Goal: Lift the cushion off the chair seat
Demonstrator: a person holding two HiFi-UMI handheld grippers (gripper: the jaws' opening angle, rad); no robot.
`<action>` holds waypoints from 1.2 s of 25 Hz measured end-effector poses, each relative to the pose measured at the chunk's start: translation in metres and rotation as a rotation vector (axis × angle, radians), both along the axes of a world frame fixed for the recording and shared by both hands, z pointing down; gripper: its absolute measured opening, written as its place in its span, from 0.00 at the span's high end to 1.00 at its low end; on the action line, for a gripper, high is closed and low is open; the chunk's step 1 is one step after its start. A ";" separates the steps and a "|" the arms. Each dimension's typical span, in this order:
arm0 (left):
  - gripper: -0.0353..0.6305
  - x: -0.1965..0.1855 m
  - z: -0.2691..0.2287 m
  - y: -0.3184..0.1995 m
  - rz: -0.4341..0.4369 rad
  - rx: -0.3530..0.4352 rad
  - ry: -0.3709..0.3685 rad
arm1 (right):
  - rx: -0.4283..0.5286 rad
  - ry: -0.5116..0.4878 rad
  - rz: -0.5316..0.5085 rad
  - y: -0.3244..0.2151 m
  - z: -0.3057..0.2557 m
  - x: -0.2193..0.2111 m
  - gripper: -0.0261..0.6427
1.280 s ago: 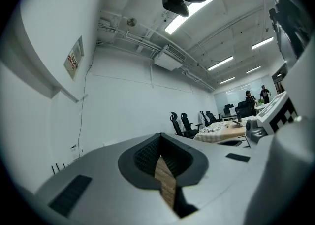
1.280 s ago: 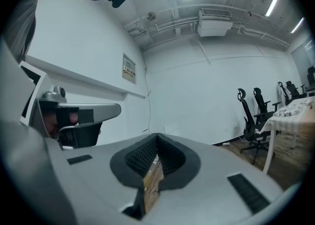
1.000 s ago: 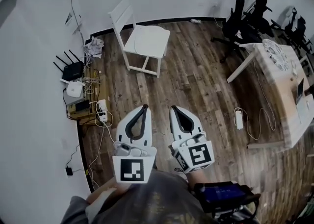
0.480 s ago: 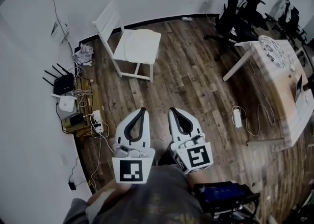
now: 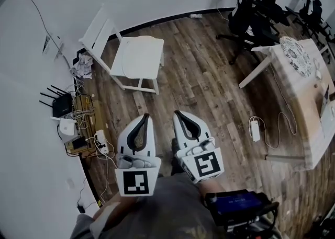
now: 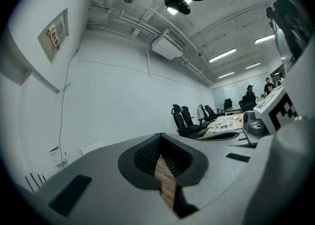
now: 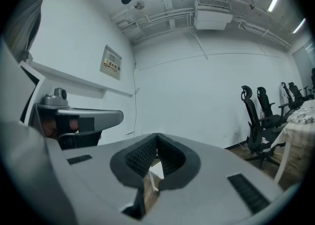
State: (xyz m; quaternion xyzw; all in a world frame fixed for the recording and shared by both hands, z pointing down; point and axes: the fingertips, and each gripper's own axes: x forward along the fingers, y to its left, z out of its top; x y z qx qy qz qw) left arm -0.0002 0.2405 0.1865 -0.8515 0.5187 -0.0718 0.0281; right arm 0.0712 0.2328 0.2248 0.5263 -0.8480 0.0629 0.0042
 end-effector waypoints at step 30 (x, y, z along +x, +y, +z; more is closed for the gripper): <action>0.94 -0.007 -0.008 -0.226 -0.210 0.054 0.074 | -0.002 0.049 -0.150 -0.243 -0.002 0.016 0.95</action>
